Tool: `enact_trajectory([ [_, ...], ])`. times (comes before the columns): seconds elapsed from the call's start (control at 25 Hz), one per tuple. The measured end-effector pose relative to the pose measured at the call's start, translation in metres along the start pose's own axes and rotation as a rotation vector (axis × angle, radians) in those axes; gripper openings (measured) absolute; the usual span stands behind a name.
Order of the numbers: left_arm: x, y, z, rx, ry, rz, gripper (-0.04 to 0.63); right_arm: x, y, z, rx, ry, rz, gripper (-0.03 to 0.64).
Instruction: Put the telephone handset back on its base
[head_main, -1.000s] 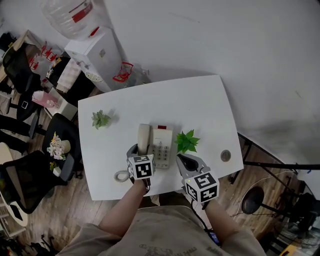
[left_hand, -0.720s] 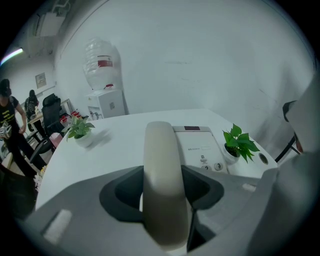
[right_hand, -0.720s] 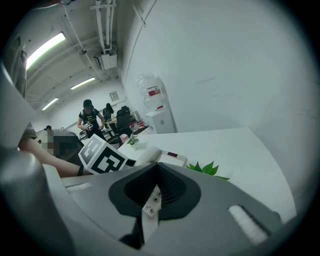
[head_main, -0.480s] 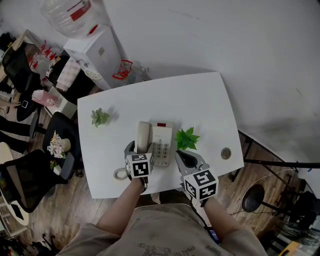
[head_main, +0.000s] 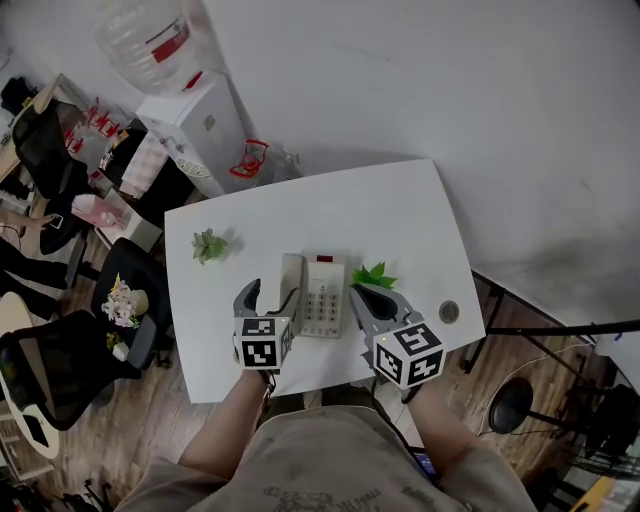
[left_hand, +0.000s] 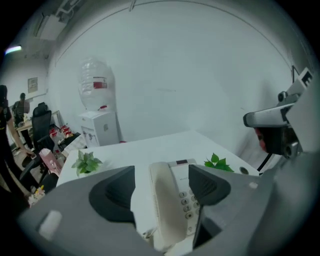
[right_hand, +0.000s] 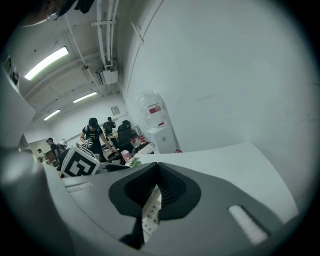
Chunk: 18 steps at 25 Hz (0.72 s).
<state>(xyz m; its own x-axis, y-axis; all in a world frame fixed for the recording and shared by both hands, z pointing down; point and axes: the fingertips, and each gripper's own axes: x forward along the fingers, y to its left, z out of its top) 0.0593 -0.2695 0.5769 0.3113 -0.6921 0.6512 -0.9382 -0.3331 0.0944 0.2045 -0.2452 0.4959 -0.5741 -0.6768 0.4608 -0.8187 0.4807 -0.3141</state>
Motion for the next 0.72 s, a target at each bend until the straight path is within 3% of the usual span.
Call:
enact_trajectory([
  [0.32,-0.077,0.017,0.089,0.056,-0.211,-0.003,0.315,-0.021,0.014,0.078,-0.125,-0.156,-0.03,0.029],
  [0.56,-0.138,0.02,0.151,0.163,-0.384,0.009,0.293,-0.051,0.035,0.132,-0.236,-0.277,-0.053,0.029],
  [0.72,-0.182,0.021,0.188,0.192,-0.523,-0.001,0.276,-0.081,0.046,0.17,-0.279,-0.382,-0.071,0.029],
])
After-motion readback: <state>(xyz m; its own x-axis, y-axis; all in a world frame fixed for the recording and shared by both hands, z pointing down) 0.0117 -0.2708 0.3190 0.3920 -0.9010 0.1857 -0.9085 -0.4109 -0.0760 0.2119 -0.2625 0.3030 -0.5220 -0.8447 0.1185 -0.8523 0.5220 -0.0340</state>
